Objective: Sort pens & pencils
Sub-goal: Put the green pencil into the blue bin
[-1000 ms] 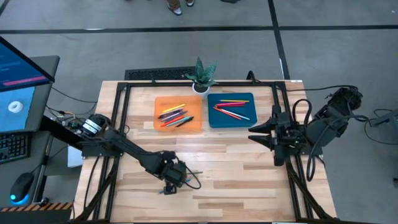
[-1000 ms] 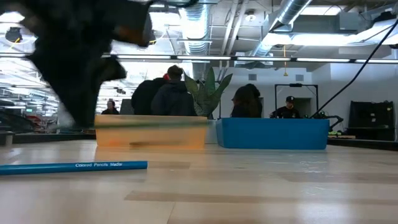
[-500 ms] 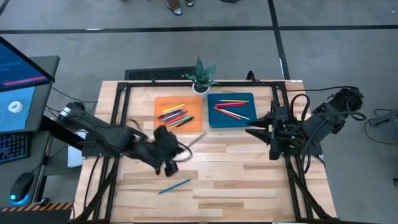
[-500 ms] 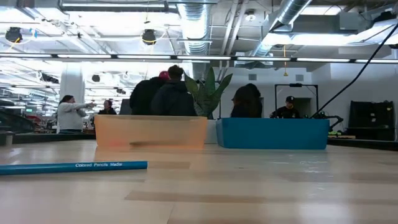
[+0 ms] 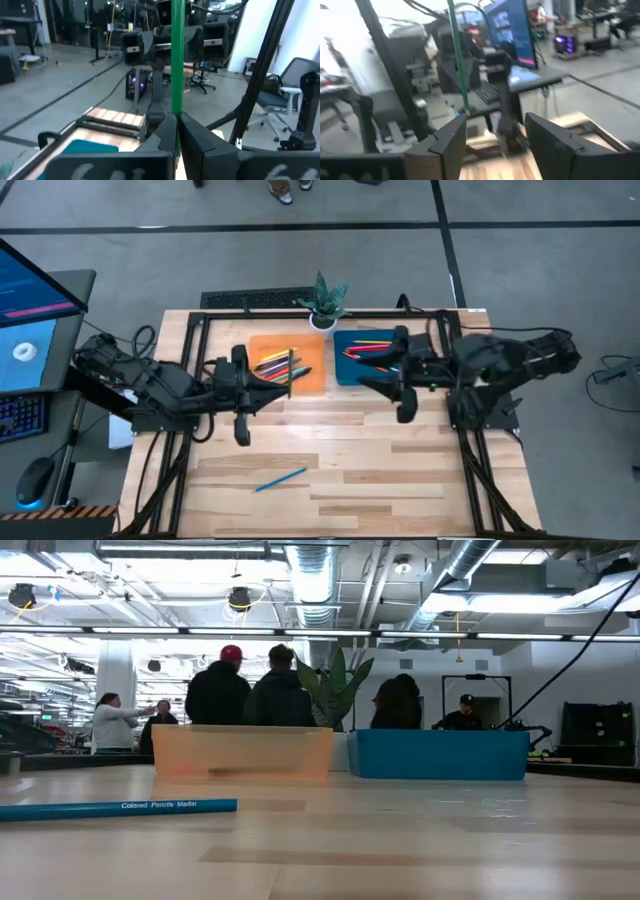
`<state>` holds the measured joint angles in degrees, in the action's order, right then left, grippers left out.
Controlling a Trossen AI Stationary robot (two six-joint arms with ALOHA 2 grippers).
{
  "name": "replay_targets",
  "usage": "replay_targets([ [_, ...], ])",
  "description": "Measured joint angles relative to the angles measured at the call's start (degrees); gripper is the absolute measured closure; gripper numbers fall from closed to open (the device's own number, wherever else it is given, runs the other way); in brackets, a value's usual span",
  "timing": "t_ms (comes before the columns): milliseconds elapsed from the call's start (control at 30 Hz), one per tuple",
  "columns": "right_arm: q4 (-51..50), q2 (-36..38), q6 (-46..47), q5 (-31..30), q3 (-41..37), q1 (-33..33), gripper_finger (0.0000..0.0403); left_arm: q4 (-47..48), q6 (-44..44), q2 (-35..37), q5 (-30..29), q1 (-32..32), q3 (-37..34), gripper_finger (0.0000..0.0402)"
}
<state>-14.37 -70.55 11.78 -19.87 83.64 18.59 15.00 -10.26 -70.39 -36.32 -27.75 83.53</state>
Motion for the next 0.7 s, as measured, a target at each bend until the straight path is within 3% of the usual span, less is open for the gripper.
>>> replay_targets([
  [200, 9.6, -5.9, -3.2, 6.9, 0.2, -5.3, 0.0173, -1.9, 2.5, 0.0, -0.3, 0.9, 0.0, 0.0401],
  [433, 10.1, -12.7, -4.7, 15.3, 7.4, -9.6, 0.0181, -2.4, 2.9, -0.9, -0.5, 2.9, 0.0, 0.0401],
  [700, 10.1, -16.0, -5.8, 18.6, 12.1, -11.2, 0.0182, -4.4, 3.8, -4.1, 1.1, 5.3, -0.1, 0.0401],
])
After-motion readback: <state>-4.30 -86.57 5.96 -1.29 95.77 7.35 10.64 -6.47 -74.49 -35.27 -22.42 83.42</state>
